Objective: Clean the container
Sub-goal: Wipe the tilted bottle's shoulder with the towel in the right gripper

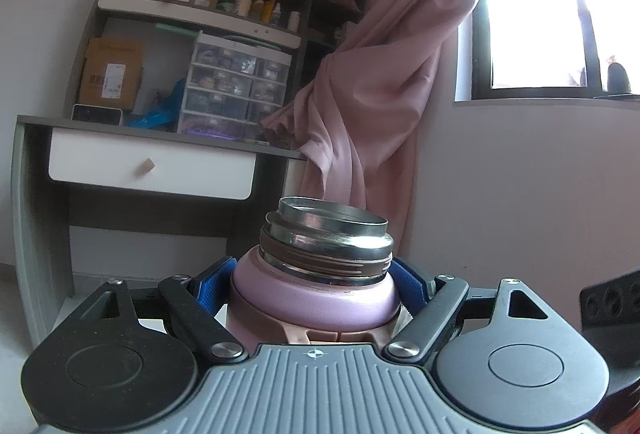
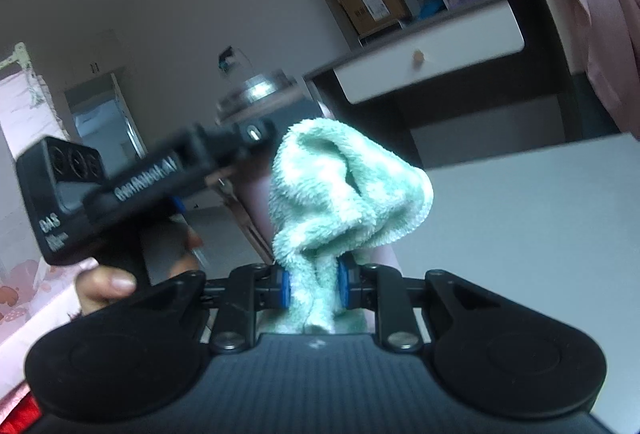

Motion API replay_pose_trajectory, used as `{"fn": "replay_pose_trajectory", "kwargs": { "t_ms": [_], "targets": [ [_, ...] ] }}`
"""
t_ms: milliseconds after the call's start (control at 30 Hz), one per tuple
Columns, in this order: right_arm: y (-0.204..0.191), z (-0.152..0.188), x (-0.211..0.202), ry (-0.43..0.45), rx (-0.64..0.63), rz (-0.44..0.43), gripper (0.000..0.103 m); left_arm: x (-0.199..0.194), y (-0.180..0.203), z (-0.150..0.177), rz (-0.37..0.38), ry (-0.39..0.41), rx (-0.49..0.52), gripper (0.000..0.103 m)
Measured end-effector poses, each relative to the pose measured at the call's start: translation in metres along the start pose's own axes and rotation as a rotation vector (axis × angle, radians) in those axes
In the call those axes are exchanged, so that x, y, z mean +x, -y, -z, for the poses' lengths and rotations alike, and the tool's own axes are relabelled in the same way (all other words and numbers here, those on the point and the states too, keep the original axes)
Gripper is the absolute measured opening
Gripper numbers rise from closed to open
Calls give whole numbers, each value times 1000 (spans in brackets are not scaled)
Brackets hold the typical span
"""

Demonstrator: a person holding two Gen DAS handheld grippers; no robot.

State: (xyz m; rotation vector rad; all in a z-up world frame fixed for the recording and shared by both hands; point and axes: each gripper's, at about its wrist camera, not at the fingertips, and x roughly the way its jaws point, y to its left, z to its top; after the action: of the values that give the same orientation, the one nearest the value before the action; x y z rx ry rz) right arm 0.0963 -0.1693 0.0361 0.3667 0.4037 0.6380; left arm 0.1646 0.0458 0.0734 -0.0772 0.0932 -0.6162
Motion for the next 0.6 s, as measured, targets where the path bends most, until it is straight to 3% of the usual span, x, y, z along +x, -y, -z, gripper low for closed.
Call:
{"fn": "replay_pose_trajectory", "kwargs": {
  "t_ms": [600],
  "targets": [
    [14,30,22,-124,55,50,22,0,-4,-4,13,-6,7,83]
  ]
}}
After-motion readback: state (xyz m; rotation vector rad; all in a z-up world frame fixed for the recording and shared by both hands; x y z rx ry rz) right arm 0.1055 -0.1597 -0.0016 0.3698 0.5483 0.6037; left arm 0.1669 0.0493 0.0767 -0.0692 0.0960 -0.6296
